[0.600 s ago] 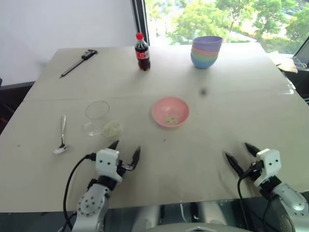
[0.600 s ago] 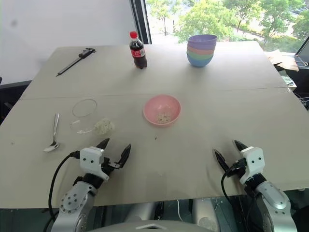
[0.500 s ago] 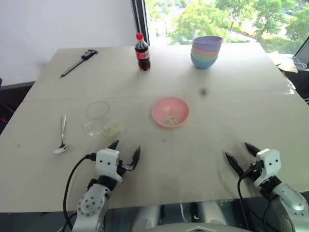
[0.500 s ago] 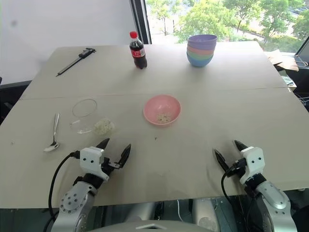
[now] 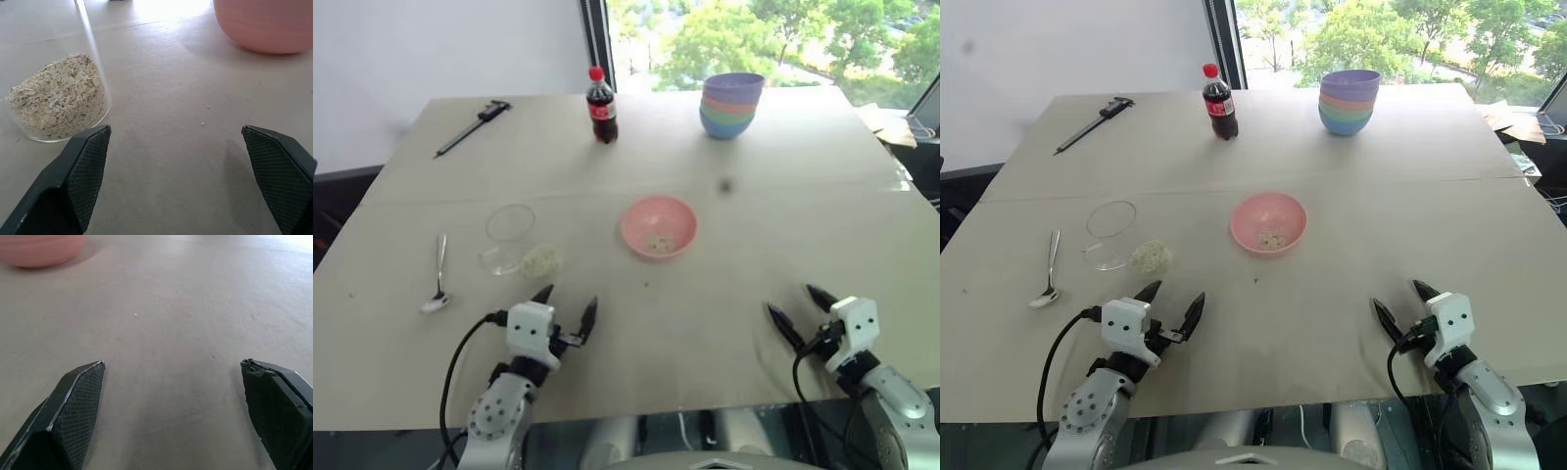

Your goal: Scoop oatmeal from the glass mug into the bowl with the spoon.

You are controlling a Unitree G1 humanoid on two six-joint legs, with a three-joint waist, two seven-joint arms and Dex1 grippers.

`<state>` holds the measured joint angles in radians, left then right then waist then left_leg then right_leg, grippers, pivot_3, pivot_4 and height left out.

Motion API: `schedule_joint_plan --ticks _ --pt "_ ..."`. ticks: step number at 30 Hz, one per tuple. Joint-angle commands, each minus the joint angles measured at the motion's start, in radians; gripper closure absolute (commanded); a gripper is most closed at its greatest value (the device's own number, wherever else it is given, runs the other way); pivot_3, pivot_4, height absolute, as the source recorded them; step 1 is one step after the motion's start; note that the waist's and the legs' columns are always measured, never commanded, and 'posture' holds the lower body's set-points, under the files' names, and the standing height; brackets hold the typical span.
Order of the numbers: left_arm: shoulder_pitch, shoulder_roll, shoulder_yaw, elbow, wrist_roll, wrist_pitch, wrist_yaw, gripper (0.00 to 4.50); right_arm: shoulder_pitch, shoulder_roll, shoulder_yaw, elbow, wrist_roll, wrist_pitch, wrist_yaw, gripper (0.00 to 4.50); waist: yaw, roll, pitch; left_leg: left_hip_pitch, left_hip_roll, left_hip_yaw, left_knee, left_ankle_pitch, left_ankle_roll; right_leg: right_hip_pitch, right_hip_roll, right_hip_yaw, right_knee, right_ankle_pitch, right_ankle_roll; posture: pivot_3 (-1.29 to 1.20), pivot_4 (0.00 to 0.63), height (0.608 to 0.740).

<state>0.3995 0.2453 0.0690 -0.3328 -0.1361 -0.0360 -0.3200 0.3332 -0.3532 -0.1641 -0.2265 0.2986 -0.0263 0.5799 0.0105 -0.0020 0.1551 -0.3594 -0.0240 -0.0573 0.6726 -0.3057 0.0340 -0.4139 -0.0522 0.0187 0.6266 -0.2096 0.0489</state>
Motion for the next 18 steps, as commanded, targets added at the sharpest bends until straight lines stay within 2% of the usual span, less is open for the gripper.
schedule_joint_plan --ticks 1,9,13,18 --pt "0.016 -0.003 0.006 -0.001 0.016 -0.015 0.014 0.04 -0.007 -0.005 0.001 -0.019 0.004 -0.018 0.006 0.0 0.0 0.0 0.0 0.0 0.0 0.0 0.0 0.0 0.0 0.0 0.0 0.0 0.0 0.0 0.0 0.0 0.15 0.74" --pt "0.023 -0.015 0.005 -0.001 0.026 -0.025 0.026 0.04 -0.022 -0.012 0.009 -0.012 0.003 -0.02 0.02 0.0 0.0 0.0 0.0 0.0 0.0 0.0 0.0 0.0 0.0 0.0 0.0 0.0 0.0 0.0 0.0 0.0 0.15 0.74" --pt "0.041 -0.052 0.021 -0.02 -0.005 -0.013 0.054 0.04 -0.033 -0.017 0.02 -0.011 0.002 -0.019 0.034 0.0 -0.001 0.0 0.0 0.0 0.0 0.0 0.0 0.0 0.0 0.0 0.0 0.0 0.0 0.0 0.0 0.0 0.15 0.74" --pt "0.09 -0.09 0.047 -0.047 0.016 0.005 0.126 0.04 -0.053 -0.055 0.083 -0.054 0.017 0.003 0.111 0.0 -0.002 0.0 0.0 0.0 0.0 0.001 0.0 0.0 0.0 0.0 0.0 0.001 0.0 0.0 0.001 0.0 0.15 0.74"
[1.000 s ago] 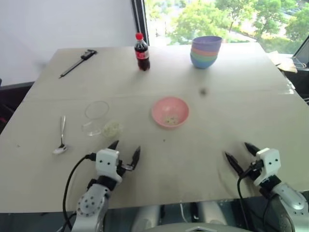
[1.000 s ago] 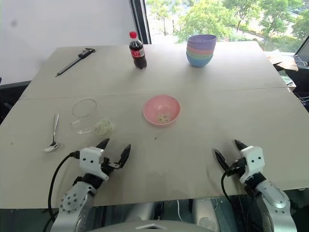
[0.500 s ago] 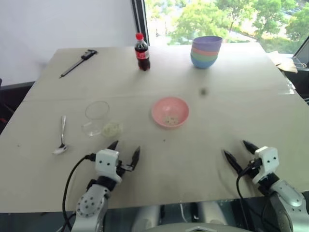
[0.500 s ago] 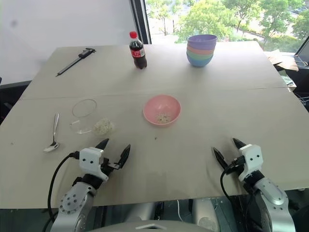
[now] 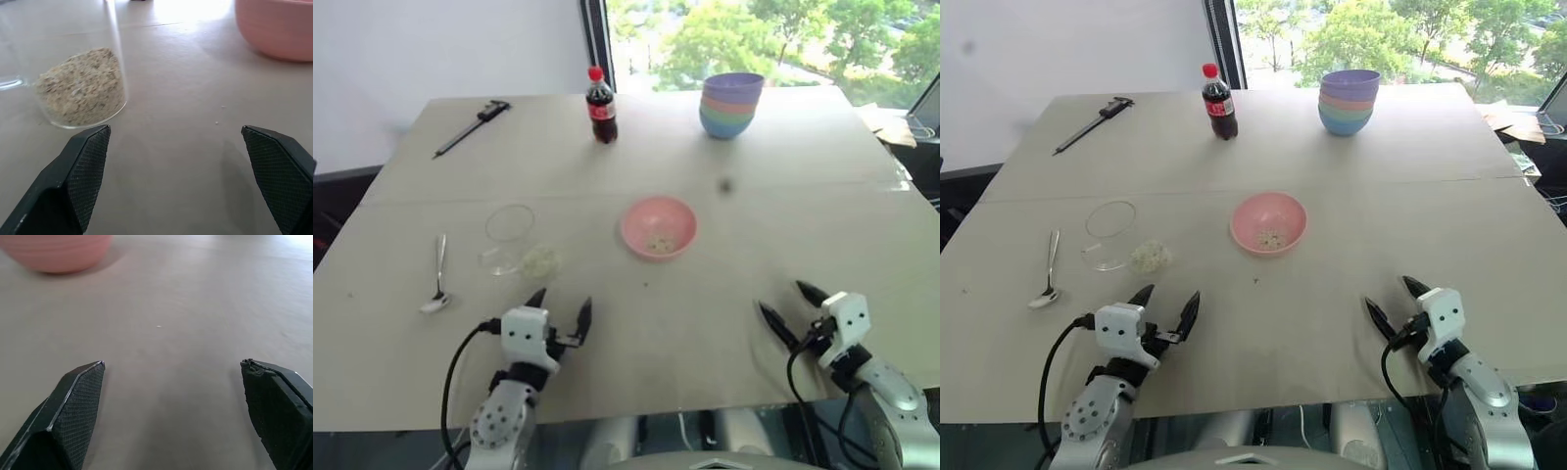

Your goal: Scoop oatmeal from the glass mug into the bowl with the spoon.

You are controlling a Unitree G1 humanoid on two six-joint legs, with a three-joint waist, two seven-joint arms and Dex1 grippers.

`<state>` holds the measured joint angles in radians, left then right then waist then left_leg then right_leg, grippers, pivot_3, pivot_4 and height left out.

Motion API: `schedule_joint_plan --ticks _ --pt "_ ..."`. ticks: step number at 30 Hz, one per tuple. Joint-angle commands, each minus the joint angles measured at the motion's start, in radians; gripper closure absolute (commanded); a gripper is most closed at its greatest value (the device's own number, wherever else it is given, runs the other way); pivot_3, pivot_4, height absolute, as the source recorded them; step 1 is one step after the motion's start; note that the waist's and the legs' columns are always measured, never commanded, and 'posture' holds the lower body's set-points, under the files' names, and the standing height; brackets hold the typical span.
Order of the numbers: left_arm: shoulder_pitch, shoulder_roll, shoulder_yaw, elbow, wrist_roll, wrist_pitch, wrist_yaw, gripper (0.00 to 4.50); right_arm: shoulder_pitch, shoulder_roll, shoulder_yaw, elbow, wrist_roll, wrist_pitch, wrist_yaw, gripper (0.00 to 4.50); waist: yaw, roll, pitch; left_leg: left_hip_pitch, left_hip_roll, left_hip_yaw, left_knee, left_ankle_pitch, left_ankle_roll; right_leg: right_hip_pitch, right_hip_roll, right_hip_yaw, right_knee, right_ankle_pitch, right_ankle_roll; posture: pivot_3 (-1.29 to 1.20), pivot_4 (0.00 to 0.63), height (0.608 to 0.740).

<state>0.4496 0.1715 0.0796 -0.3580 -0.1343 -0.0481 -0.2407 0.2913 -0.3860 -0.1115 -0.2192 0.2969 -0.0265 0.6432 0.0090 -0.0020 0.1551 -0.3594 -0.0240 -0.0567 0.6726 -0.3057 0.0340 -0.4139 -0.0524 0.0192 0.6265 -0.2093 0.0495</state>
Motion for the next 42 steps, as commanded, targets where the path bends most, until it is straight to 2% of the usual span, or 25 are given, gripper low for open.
schedule_joint_plan --ticks 1,8,10,14,19,24,31,35,41,42 --pt "0.048 -0.024 0.05 -0.029 0.008 0.018 0.061 0.04 -0.014 -0.029 0.043 -0.08 0.035 0.02 0.061 0.0 -0.001 0.0 0.0 0.0 0.0 0.0 0.0 0.0 0.0 0.0 0.0 0.0 0.0 0.0 0.0 0.0 0.15 0.74" --pt "0.049 0.002 0.201 -0.073 -0.066 0.096 0.095 0.04 -0.066 -0.117 0.123 -0.258 0.193 0.205 0.177 0.0 -0.001 -0.001 0.001 0.0 0.001 -0.002 0.001 0.0 0.0 0.0 0.001 -0.001 0.0 -0.003 0.002 0.0 0.15 0.74" --pt "0.04 0.057 0.227 -0.082 -0.034 0.108 0.077 0.04 -0.1 -0.156 0.147 -0.286 0.2 0.231 0.216 0.0 0.001 -0.003 0.002 0.0 0.001 -0.002 0.002 0.0 0.0 0.0 0.002 -0.002 0.0 -0.003 0.002 0.0 0.15 0.74" --pt "0.0 0.142 0.341 -0.05 -0.115 0.173 0.039 0.04 -0.172 -0.228 0.185 -0.33 0.218 0.264 0.296 0.0 0.003 -0.004 0.002 -0.001 0.001 -0.003 0.003 0.0 0.0 0.0 0.002 -0.003 0.0 0.0 0.0 0.0 0.15 0.74" --pt "-0.072 0.202 0.455 -0.017 -0.186 0.235 0.031 0.04 -0.216 -0.299 0.209 -0.353 0.217 0.276 0.37 0.0 0.004 -0.006 0.002 -0.002 0.0 -0.003 0.003 0.0 0.0 0.0 0.0 -0.003 0.0 0.001 0.001 0.0 0.15 0.74" --pt "-0.166 0.273 0.522 0.024 -0.226 0.302 0.024 0.04 -0.247 -0.309 0.21 -0.367 0.241 0.31 0.368 0.0 0.004 -0.008 0.003 -0.002 0.0 -0.003 0.003 0.0 0.0 0.0 0.0 -0.004 0.0 0.001 0.001 0.0 0.15 0.74" --pt "-0.301 0.408 0.514 0.216 -0.193 0.446 0.01 0.04 -0.26 -0.298 0.219 -0.36 0.228 0.316 0.354 0.0 0.003 -0.008 0.003 -0.002 0.0 -0.004 0.003 0.0 -0.001 0.0 0.0 -0.004 0.0 0.001 0.001 0.0 0.15 0.74" --pt "-0.385 0.51 0.477 0.358 -0.184 0.544 -0.051 0.04 -0.265 -0.291 0.215 -0.363 0.227 0.322 0.338 0.0 0.003 -0.01 0.004 -0.002 -0.001 -0.004 0.003 0.002 -0.003 0.0 0.0 -0.004 0.0 0.001 0.001 0.0 0.15 0.74" --pt "-0.445 0.562 0.457 0.456 -0.204 0.649 -0.111 0.04 -0.263 -0.284 0.21 -0.365 0.225 0.326 0.315 0.0 0.003 -0.009 0.004 -0.002 -0.001 -0.004 0.003 0.002 -0.005 0.0 -0.001 -0.004 0.0 0.001 0.001 0.0 0.15 0.74" --pt "-0.449 0.559 0.459 0.463 -0.208 0.665 -0.111 0.27 -0.261 -0.284 0.21 -0.366 0.224 0.325 0.313 0.0 0.003 -0.009 0.004 -0.002 -0.001 -0.004 0.003 0.002 -0.005 0.0 -0.001 -0.004 0.0 0.001 0.001 0.0 0.15 0.74"
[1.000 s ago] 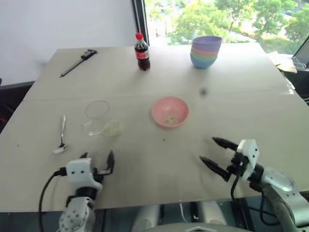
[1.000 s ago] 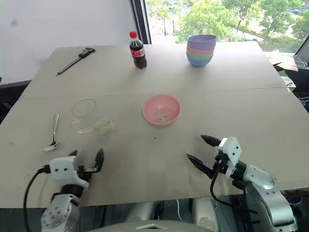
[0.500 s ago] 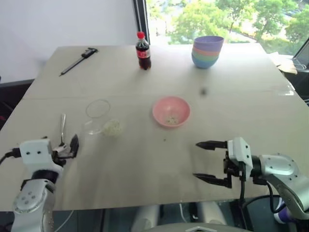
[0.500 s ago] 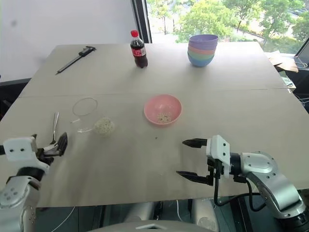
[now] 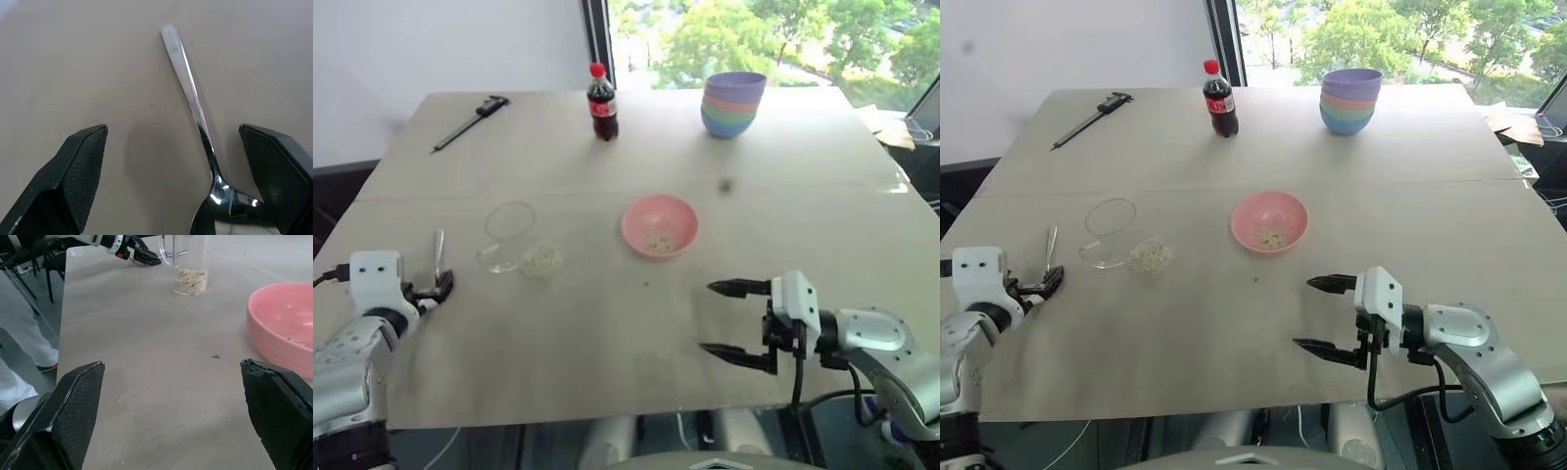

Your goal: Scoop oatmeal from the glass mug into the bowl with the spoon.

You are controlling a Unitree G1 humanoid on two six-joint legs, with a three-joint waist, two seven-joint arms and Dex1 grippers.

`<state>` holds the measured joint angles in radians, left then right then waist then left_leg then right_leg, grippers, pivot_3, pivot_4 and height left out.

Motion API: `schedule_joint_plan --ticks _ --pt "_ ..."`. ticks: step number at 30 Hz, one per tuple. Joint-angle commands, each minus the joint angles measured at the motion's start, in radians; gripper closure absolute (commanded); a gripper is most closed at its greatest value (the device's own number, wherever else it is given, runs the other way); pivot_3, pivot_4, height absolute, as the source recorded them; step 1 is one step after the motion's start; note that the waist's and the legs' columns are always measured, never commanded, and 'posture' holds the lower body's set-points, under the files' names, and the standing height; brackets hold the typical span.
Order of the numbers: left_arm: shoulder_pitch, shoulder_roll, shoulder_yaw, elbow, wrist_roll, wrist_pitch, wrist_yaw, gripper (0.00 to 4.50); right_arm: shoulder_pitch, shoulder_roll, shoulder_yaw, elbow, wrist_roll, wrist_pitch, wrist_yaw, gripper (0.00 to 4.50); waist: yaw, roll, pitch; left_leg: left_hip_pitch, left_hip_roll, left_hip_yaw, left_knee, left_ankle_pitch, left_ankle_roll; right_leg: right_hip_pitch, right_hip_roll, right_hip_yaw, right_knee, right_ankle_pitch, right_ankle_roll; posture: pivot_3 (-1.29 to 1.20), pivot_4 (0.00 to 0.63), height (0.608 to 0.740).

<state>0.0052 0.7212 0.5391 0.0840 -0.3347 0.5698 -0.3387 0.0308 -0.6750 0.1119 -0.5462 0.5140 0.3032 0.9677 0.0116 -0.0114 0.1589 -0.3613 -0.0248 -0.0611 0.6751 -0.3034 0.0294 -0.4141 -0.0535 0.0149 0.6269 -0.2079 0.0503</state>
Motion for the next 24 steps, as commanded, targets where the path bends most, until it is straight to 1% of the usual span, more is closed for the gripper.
schedule_joint_plan --ticks 1,2,3,4,5,7,8,9,10,11,12,14,18,21,24 --pt "-0.006 0.007 0.001 0.025 -0.009 0.058 -0.015 0.54 0.002 0.005 -0.015 -0.04 0.006 -0.006 -0.014 0.0 0.001 0.0 0.0 0.0 0.0 0.0 0.0 0.0 0.0 0.0 0.0 0.0 0.0 0.0 0.0 0.0 0.15 0.74" --pt "-0.003 0.002 0.003 0.026 -0.013 0.07 -0.018 0.72 0.005 0.006 -0.017 -0.041 0.006 -0.007 -0.018 0.0 0.0 0.0 0.0 0.0 0.0 0.0 0.0 0.0 0.0 0.0 -0.001 0.0 0.0 0.0 0.0 0.0 0.15 0.74" --pt "0.011 -0.005 0.0 0.018 -0.019 0.082 -0.029 1.16 0.007 0.007 -0.019 -0.045 0.007 -0.004 -0.025 0.0 0.0 0.0 0.0 0.0 0.0 0.0 0.0 0.0 0.0 0.0 -0.001 0.0 0.0 0.0 0.0 0.0 0.15 0.74" --pt "0.023 -0.013 -0.001 0.008 -0.024 0.092 -0.033 1.77 0.006 0.007 -0.02 -0.048 0.009 0.0 -0.031 0.0 0.0 0.0 0.0 0.0 0.0 0.0 0.0 0.0 0.0 0.0 -0.001 0.0 0.0 0.0 0.0 0.0 0.15 0.74" --pt "0.033 -0.019 -0.004 -0.001 -0.026 0.096 -0.035 1.91 0.004 0.007 -0.02 -0.051 0.01 0.003 -0.035 0.0 -0.003 0.002 -0.001 0.0 0.0 0.0 0.0 0.0 0.0 0.0 -0.002 0.0 0.0 0.0 0.0 0.0 0.15 0.74" --pt "0.044 -0.03 -0.002 -0.014 -0.03 0.099 -0.035 2.69 -0.003 0.007 -0.017 -0.053 0.012 0.008 -0.04 0.0 -0.005 0.003 -0.002 0.001 0.001 0.0 -0.001 -0.001 0.001 0.0 -0.005 0.001 0.001 0.0 0.0 0.0 0.15 0.74" --pt "0.048 -0.036 0.004 -0.02 -0.034 0.099 -0.033 3.0 -0.007 0.007 -0.016 -0.053 0.013 0.01 -0.041 0.0 -0.005 0.003 -0.002 0.001 0.001 0.0 -0.001 -0.001 0.001 0.0 -0.005 0.001 0.001 0.0 0.0 0.0 0.15 0.74" --pt "0.054 -0.042 0.013 -0.027 -0.041 0.101 -0.031 3.49 -0.011 0.006 -0.016 -0.053 0.014 0.012 -0.042 0.0 -0.007 0.003 -0.002 0.001 0.001 0.0 -0.001 -0.001 0.001 0.0 -0.005 0.001 0.001 0.0 0.0 0.0 0.15 0.74" --pt "0.063 -0.048 0.023 -0.034 -0.047 0.104 -0.03 3.74 -0.016 0.006 -0.016 -0.05 0.015 0.014 -0.042 0.0 -0.009 0.004 -0.002 0.001 0.001 0.0 -0.001 -0.001 0.001 0.0 -0.005 0.001 0.001 0.0 0.0 0.0 0.15 0.74" --pt "0.074 -0.053 0.03 -0.039 -0.049 0.102 -0.03 4.34 -0.021 0.006 -0.017 -0.047 0.016 0.016 -0.041 0.0 -0.012 0.004 -0.002 0.001 0.001 0.0 -0.001 -0.001 0.001 0.0 -0.005 0.002 0.001 0.0 0.0 0.0 0.15 0.74" --pt "0.083 -0.061 0.039 -0.045 -0.054 0.1 -0.027 4.43 -0.024 0.007 -0.018 -0.043 0.016 0.017 -0.04 0.0 -0.015 0.004 -0.002 0.001 0.001 0.001 -0.001 -0.001 0.001 0.0 -0.005 0.002 0.001 0.0 0.0 0.0 0.15 0.74" --pt "0.101 -0.083 0.067 -0.059 -0.071 0.101 -0.019 4.43 -0.029 0.006 -0.018 -0.034 0.015 0.014 -0.033 0.0 -0.024 0.005 -0.003 0.001 0.001 0.001 -0.002 -0.001 0.001 0.0 -0.005 0.002 0.001 0.0 0.0 0.0 0.15 0.74" --pt "0.131 -0.116 0.102 -0.086 -0.086 0.093 -0.009 4.43 -0.031 0.008 -0.017 -0.024 0.012 0.009 -0.026 0.0 -0.026 0.006 -0.003 0.002 0.001 0.001 -0.003 -0.001 0.001 -0.001 -0.005 0.003 0.001 0.0 0.0 0.0 0.15 0.74" --pt "0.163 -0.177 0.152 -0.139 -0.105 0.027 0.006 4.43 -0.033 0.011 -0.012 -0.01 0.008 0.0 -0.017 0.0 -0.026 0.006 -0.003 0.002 0.0 0.002 -0.003 -0.001 0.001 -0.001 -0.006 0.003 0.0 0.0 0.0 0.0 0.15 0.74" --pt "0.227 -0.245 0.202 -0.234 -0.16 -0.047 -0.035 4.43 -0.033 0.015 -0.01 0.003 0.003 -0.008 -0.012 0.0 -0.025 0.006 -0.003 0.001 0.0 0.002 -0.003 -0.001 0.002 -0.001 -0.007 0.003 0.0 0.0 0.0 0.0 0.15 0.74"
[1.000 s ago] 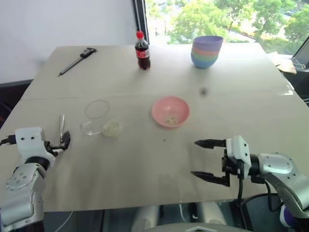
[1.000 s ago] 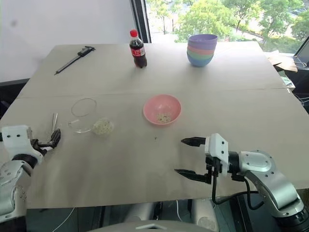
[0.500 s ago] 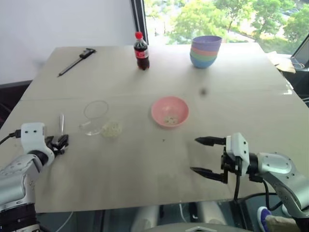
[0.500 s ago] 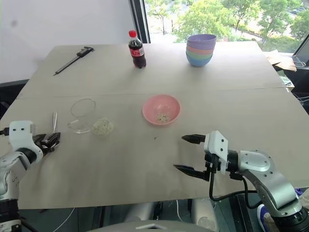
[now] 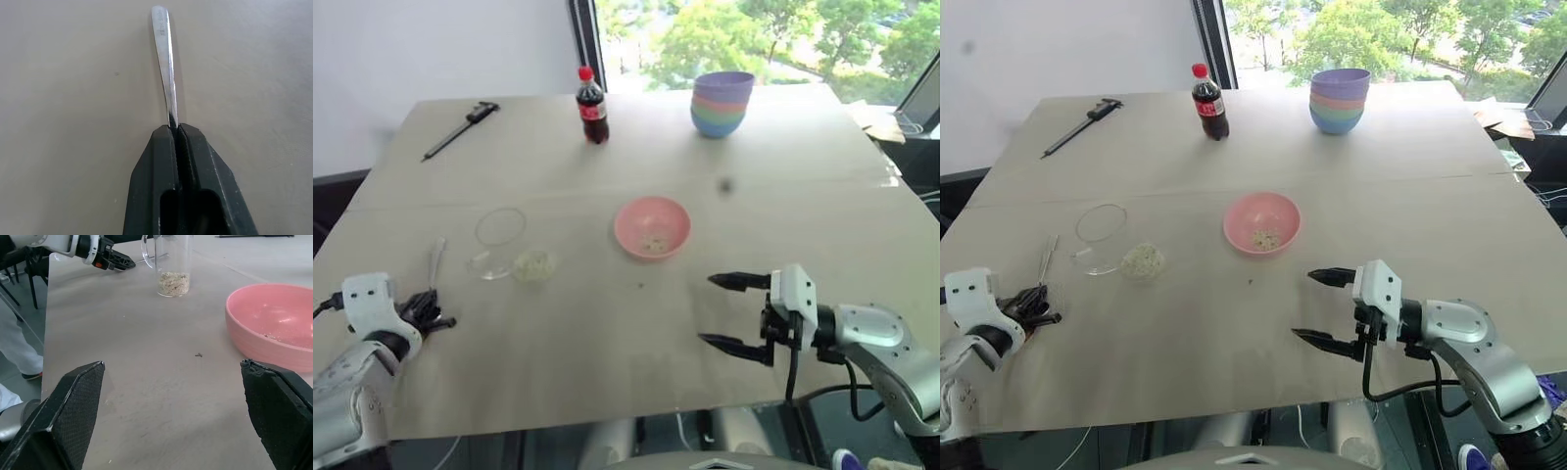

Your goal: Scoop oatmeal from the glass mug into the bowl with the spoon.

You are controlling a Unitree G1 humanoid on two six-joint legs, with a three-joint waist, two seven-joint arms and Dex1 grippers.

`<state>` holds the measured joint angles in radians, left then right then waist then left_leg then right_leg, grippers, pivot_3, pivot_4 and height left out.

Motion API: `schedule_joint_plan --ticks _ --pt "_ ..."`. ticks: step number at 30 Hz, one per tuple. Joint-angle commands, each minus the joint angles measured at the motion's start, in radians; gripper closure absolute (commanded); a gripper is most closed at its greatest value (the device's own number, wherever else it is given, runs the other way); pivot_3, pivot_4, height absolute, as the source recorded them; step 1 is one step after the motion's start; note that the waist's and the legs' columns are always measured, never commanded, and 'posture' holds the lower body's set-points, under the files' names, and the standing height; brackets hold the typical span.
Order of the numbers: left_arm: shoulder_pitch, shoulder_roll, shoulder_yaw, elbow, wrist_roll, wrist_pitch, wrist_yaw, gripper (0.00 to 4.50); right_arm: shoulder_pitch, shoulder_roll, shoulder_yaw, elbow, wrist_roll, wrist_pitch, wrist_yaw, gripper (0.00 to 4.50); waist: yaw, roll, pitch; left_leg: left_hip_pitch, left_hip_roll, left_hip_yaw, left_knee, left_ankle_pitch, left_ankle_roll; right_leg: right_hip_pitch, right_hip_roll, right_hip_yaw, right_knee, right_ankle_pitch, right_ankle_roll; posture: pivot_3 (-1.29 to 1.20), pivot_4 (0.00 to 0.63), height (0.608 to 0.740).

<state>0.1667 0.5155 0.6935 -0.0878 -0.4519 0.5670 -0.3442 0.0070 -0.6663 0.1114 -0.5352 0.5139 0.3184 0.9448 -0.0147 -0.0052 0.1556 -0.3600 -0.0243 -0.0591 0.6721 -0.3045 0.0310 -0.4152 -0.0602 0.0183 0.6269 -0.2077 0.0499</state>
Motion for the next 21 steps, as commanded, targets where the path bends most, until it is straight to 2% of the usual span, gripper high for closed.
schedule_joint_plan --ticks 1,5,9,15,21 --pt "0.099 -0.06 0.059 -0.091 -0.057 -0.07 -0.049 4.43 -0.009 0.008 -0.009 -0.004 0.002 -0.026 0.012 0.0 0.002 0.0 0.0 0.0 0.0 -0.001 0.0 0.0 0.0 0.0 -0.001 0.0 0.0 0.0 0.0 0.0 0.15 0.74" --pt "0.195 -0.136 0.133 -0.18 -0.133 -0.162 -0.085 4.43 -0.009 0.014 -0.01 0.014 -0.004 -0.039 0.019 0.0 0.005 -0.002 0.001 -0.002 0.0 -0.002 0.0 0.0 0.0 0.0 -0.002 0.001 -0.001 0.0 0.0 0.0 0.15 0.74" --pt "0.191 -0.165 0.18 -0.29 -0.193 -0.241 -0.062 4.43 -0.009 0.021 -0.005 0.025 -0.007 -0.045 0.02 0.0 0.021 -0.009 0.002 -0.003 0.0 -0.004 0.0 0.0 0.0 0.0 -0.002 -0.001 -0.001 -0.002 -0.003 0.0 0.15 0.74" --pt "0.058 -0.076 0.151 -0.423 -0.243 -0.213 0.026 4.43 -0.042 0.041 0.001 0.072 -0.017 -0.056 0.035 0.0 0.032 -0.01 0.001 -0.002 -0.001 -0.005 0.003 0.001 -0.001 0.002 0.001 -0.006 0.0 -0.002 -0.004 0.0 0.15 0.74" --pt "-0.065 0.007 0.028 -0.568 -0.351 -0.125 0.067 4.43 -0.059 0.058 -0.012 0.092 -0.01 -0.052 0.028 0.0 0.022 -0.01 0.002 -0.002 -0.001 -0.002 0.002 0.003 -0.005 0.001 0.005 -0.002 -0.001 0.0 -0.001 0.0 0.15 0.74"
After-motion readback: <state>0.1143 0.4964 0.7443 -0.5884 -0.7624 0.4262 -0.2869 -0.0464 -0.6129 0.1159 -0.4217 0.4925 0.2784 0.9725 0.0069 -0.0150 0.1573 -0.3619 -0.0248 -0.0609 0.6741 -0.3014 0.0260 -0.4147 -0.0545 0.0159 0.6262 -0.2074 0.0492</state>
